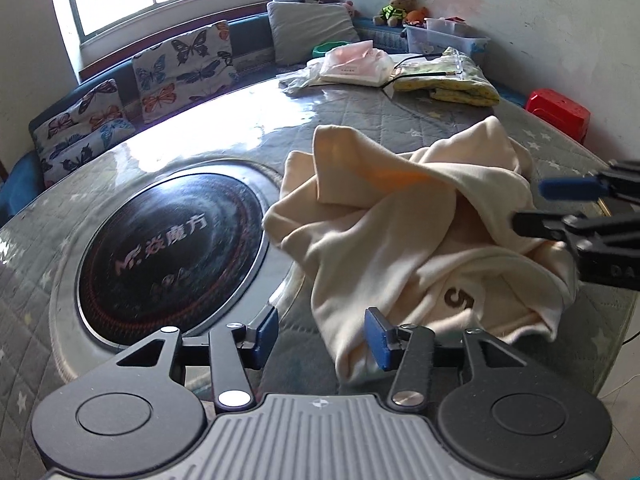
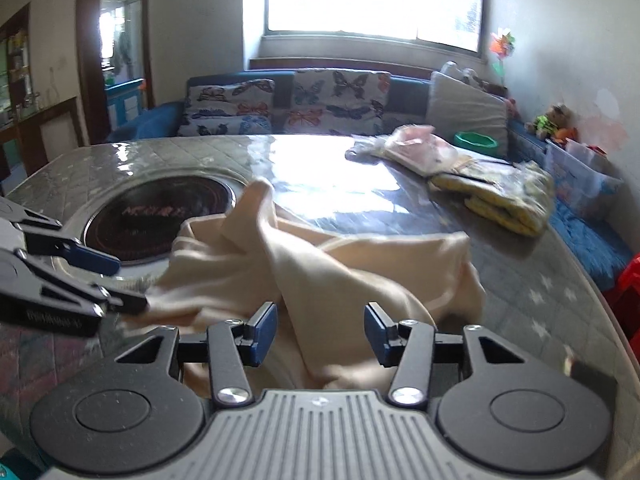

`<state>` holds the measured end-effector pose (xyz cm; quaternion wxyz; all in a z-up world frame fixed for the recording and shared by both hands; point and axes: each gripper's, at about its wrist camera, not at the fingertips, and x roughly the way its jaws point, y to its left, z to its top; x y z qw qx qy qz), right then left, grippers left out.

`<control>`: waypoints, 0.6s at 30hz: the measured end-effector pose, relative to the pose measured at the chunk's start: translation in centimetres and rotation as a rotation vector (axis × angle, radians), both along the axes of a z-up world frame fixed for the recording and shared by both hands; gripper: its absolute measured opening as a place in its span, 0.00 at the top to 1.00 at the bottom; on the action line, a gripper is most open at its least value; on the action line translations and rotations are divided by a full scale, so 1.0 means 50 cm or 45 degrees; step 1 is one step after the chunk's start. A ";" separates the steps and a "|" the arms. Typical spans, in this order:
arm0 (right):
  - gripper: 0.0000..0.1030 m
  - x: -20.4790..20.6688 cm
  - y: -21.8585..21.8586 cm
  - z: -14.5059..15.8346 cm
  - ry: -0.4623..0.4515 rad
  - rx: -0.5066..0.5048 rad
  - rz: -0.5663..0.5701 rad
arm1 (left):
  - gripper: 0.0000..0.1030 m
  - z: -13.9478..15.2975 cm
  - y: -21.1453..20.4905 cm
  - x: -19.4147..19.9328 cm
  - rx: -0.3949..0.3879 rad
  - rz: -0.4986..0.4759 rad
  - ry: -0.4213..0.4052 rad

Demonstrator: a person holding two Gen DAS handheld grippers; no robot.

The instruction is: Fold clothes

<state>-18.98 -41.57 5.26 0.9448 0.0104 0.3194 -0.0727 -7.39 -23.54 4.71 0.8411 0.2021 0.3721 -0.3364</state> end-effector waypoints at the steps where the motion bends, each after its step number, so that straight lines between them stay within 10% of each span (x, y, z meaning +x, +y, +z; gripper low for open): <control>1: 0.52 0.008 0.001 0.000 -0.001 -0.003 0.008 | 0.48 -0.002 -0.006 0.005 -0.002 -0.003 0.004; 11: 0.56 0.138 0.002 -0.024 0.016 -0.008 0.126 | 0.40 -0.023 -0.038 0.044 0.026 0.011 0.033; 18: 0.87 0.121 -0.026 -0.033 -0.022 0.029 0.093 | 0.32 -0.014 -0.052 0.079 0.029 0.036 0.006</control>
